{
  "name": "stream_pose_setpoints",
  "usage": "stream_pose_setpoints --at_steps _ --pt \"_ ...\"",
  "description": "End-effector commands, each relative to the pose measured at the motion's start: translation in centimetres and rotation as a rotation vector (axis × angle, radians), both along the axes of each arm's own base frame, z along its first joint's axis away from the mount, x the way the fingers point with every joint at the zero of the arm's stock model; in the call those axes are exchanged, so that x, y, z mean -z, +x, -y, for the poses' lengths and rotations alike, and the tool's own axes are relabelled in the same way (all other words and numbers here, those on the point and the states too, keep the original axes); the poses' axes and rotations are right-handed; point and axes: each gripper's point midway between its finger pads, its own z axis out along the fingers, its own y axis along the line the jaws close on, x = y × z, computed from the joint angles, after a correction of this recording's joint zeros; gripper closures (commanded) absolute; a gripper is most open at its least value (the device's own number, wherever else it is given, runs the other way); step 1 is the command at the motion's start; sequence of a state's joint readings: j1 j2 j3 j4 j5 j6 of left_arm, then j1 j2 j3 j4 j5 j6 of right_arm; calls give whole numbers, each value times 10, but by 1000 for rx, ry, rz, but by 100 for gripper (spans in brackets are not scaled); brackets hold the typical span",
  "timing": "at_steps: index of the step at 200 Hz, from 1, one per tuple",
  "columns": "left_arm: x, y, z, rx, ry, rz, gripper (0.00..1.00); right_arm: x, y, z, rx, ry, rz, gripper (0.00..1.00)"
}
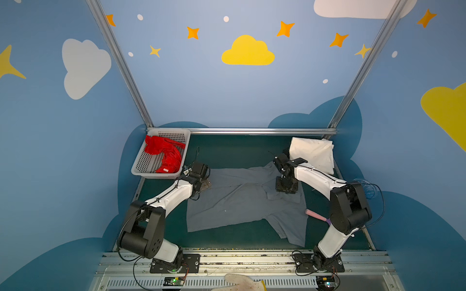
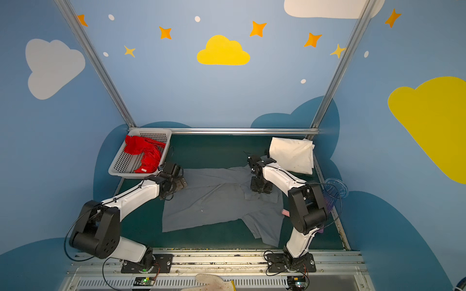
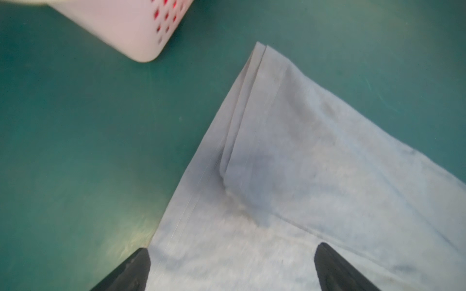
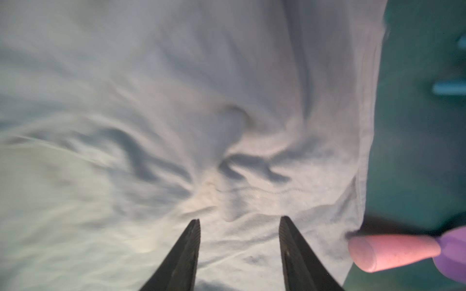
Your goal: Fold and stack the t-shirts
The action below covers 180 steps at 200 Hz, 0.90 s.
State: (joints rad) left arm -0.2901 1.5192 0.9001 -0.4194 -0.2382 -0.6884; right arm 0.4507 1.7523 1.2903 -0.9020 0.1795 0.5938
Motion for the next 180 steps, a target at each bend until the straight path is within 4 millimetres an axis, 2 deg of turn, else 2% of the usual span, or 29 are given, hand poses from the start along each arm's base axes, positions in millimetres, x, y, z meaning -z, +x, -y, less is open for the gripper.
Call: stream_pose_setpoints --at_steps 1,26,50,66,98,119,139,167,180 --pt "2 14 3 7 -5 4 0 -6 27 -4 -15 19 35 51" --pt "17 24 7 20 1 -35 1 6 61 -8 -51 -18 28 53" --pt "33 28 2 5 21 -89 3 17 90 -10 -59 -8 16 54" --pt "40 31 -2 -13 29 -114 8 23 105 -8 -57 1 7 54" --pt "49 35 -7 -43 34 -157 38 33 123 0 -37 19 -11 53" --pt "55 34 -13 -61 44 -186 45 42 129 4 -21 37 -33 54" --pt "62 30 -19 -78 46 -219 56 44 134 5 -17 46 -33 54" --pt "69 25 -29 -106 46 -245 66 44 142 7 -20 48 -31 53" --pt "70 25 -33 -112 40 -248 77 46 144 9 -22 43 -40 53"
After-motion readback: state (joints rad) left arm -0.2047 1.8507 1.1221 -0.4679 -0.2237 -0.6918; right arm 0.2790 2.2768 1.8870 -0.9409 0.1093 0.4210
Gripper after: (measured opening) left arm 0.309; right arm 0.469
